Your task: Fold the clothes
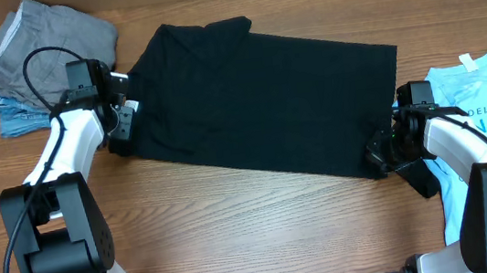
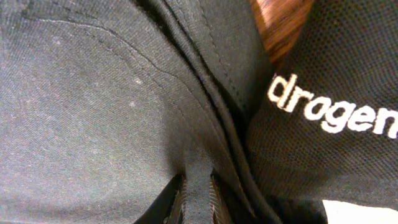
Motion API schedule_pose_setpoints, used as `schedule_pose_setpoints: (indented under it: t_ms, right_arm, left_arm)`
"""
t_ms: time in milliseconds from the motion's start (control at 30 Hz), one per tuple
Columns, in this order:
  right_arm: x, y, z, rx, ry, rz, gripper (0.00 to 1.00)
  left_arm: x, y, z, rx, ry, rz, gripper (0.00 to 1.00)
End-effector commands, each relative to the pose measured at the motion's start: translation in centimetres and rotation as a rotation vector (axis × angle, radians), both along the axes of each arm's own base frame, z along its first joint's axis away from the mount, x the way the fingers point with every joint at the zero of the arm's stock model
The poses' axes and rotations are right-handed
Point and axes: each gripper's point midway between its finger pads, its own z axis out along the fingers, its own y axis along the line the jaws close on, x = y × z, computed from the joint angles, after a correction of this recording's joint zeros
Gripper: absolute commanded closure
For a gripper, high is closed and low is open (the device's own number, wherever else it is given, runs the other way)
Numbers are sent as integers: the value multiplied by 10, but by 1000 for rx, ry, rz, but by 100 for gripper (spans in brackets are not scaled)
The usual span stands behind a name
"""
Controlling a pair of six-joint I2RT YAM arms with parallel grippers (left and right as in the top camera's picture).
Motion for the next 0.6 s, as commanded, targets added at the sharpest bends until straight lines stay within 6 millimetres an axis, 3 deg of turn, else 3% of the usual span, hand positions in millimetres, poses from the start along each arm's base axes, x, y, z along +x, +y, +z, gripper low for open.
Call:
schedule_pose_setpoints:
  t_ms: [0, 200, 300, 333, 467, 500, 567]
  right_arm:
    - [-19, 0, -24, -10, 92, 0, 83]
    - [-20, 0, -24, -10, 98, 0, 83]
    - [-20, 0, -24, -10, 98, -1, 83]
    - [-20, 0, -24, -10, 98, -1, 83]
    - [-20, 0, -24, -9, 98, -1, 83]
    - [-20, 0, -24, -9, 99, -1, 83]
    - [-21, 0, -24, -9, 99, -1, 83]
  left_arm:
    - [-14, 6, -11, -10, 56, 84, 38]
    - [-45, -28, -22, -194, 190, 41, 41]
    - [-46, -27, -24, -185, 198, 30, 48]
    - [-46, -26, -25, -176, 200, 19, 53]
    - [-39, -12, -28, -105, 178, 44, 90]
    - [-36, -7, -29, -79, 169, 52, 95]
    - [-34, 6, -28, -9, 158, 74, 96]
